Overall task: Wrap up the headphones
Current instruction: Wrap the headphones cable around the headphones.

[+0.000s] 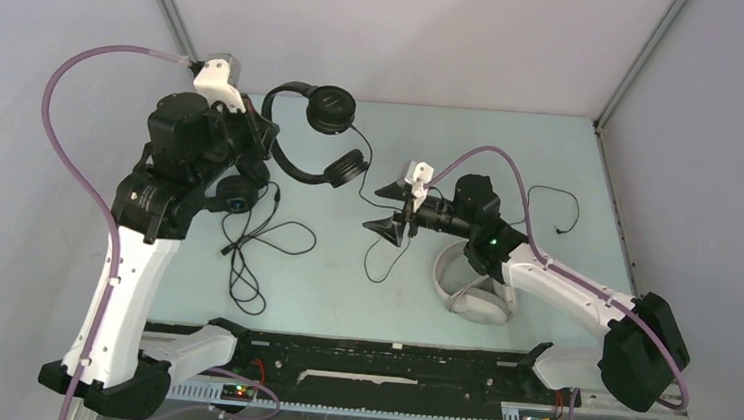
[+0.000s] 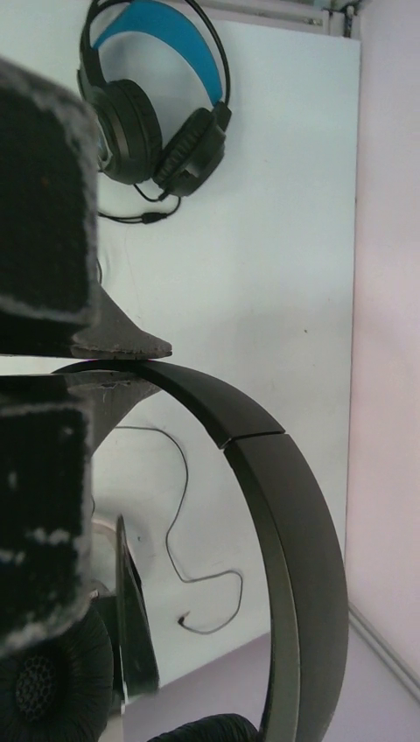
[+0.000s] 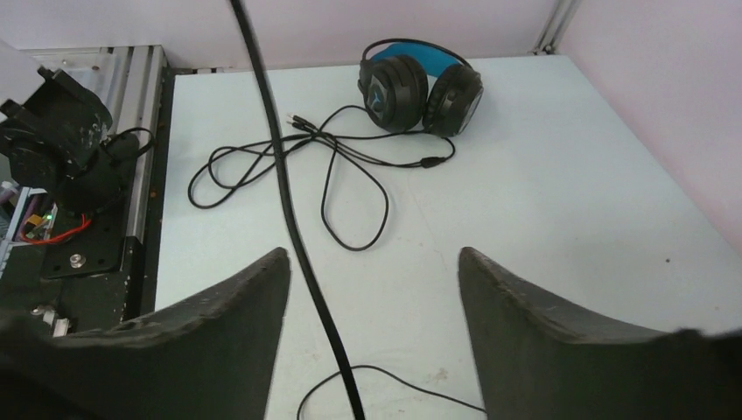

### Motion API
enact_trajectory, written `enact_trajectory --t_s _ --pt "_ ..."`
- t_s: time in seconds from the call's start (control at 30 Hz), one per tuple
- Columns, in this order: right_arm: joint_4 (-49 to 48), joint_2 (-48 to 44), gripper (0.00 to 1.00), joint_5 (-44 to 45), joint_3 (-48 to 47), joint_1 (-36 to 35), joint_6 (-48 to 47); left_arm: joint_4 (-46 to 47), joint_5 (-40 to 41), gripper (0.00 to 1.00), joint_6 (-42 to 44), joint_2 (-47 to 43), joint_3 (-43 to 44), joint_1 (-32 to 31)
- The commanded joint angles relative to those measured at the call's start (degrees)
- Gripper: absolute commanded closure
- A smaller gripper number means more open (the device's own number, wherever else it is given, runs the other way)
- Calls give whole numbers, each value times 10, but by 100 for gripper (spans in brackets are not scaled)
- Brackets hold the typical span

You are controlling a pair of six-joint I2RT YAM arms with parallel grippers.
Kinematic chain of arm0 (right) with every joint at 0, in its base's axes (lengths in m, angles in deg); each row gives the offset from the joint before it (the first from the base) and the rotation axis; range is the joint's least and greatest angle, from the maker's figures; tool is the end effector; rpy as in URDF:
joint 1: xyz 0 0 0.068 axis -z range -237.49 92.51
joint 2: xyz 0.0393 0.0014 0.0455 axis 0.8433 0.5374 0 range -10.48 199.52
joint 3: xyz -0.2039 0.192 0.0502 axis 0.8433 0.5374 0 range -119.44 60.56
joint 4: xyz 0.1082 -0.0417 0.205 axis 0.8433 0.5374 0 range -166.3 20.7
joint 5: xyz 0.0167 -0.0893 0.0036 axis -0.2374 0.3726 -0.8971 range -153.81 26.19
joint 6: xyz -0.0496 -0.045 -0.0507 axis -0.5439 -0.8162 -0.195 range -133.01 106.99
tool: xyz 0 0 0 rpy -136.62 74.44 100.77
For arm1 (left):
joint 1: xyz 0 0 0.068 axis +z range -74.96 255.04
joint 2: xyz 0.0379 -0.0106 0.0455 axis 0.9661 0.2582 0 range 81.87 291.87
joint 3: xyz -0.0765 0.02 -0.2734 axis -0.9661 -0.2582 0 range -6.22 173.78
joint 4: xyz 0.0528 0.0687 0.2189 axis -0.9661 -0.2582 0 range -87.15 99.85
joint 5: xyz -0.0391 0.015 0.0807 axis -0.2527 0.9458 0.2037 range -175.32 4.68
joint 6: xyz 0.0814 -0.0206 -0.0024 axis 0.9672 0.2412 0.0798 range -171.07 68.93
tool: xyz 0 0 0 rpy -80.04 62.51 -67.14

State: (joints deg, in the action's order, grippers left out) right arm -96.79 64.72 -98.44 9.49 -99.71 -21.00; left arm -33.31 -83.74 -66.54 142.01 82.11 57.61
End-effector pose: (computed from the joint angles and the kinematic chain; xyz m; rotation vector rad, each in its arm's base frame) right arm 0.1987 0.2369 0.3379 -1.1306 1.2819 0.9420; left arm 0.1800 -0.0544 0.4703 0.0119 1.8484 -0.3773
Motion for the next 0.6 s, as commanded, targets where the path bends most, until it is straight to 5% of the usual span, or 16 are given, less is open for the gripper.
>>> enact_trajectory --t_s 0.0,0.1,0.23,0.3,0.4,0.57 --pt "-80 5 35 16 38 -2 19 11 -56 100 -25 3 53 3" --pt "-122 8 51 16 75 5 50 0 -78 100 -28 13 74 4" --pt "-154 6 89 29 109 17 76 -22 -87 100 -8 21 98 6" --pt "-163 2 100 38 110 28 77 -40 -71 100 19 26 115 5" --pt "-193 -4 100 46 97 46 77 -52 -111 100 74 29 122 5" --pt "-161 -3 100 15 34 75 77 -66 -316 100 96 51 122 5"
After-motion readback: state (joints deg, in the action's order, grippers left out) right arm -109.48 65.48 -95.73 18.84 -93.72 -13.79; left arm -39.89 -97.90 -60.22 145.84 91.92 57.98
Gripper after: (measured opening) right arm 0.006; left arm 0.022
